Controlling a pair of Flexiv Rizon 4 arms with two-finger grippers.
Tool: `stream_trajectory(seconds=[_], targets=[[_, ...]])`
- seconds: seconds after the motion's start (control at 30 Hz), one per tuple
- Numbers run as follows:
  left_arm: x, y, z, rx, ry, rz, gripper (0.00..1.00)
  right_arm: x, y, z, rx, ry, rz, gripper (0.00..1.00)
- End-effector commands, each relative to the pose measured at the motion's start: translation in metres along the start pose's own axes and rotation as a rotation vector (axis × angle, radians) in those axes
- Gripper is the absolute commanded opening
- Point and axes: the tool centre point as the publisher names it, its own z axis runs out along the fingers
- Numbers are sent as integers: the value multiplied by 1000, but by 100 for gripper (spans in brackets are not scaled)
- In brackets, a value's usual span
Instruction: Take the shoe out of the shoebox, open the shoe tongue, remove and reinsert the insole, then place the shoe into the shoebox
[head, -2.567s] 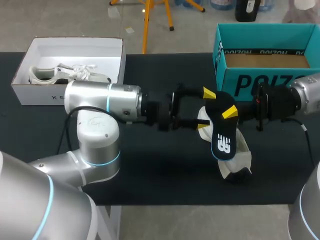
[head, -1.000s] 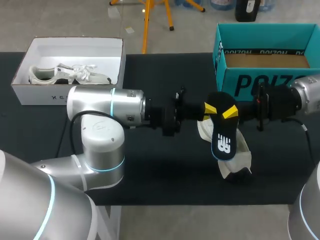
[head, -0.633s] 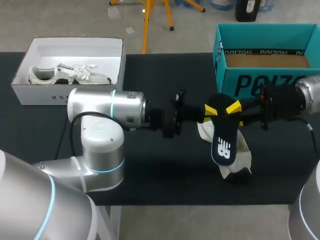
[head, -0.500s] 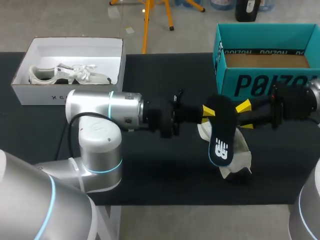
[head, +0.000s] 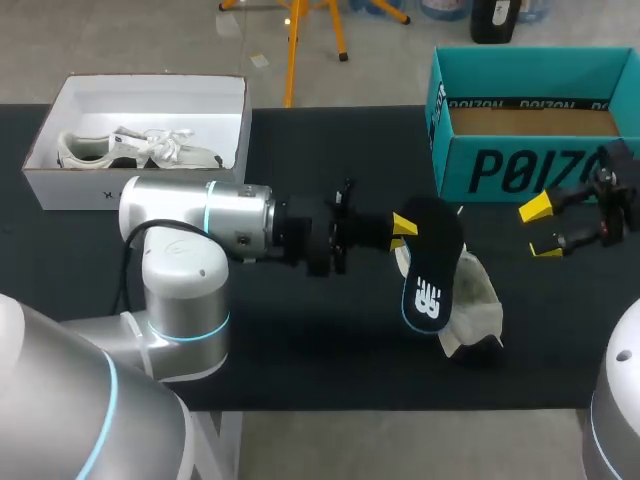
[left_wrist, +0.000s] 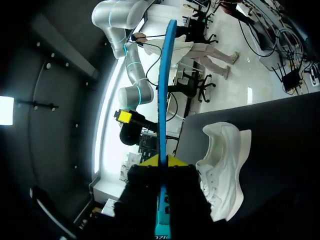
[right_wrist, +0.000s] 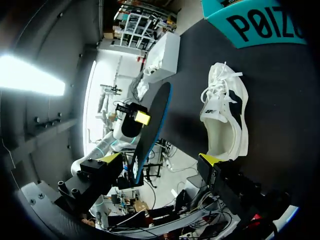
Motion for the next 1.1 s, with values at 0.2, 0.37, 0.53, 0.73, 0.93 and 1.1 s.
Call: stream_trajectory(seconds=[0.2,0.37,0.53,0.73,0.93,1.1], targets=[[-4,-1,10,-4,18,-15,0,2,-9,-4,51,-69,-151,100],[-3,-2,12,10,21,-32,0,-11,-26,-17,66,-244,-381,100],[3,-1,14,19,27,-59,0,-22,-32,-33,48,-353,-471,100],[8,0,18,20,38,-78,0,-19,-22,-66,72,-459,-515,100],[10,2,20,18,41,-83,0,-9,-12,-93,144,-599,-504,100],[12,3,20,14,43,-88,0,-12,-10,-103,203,-657,-498,100]])
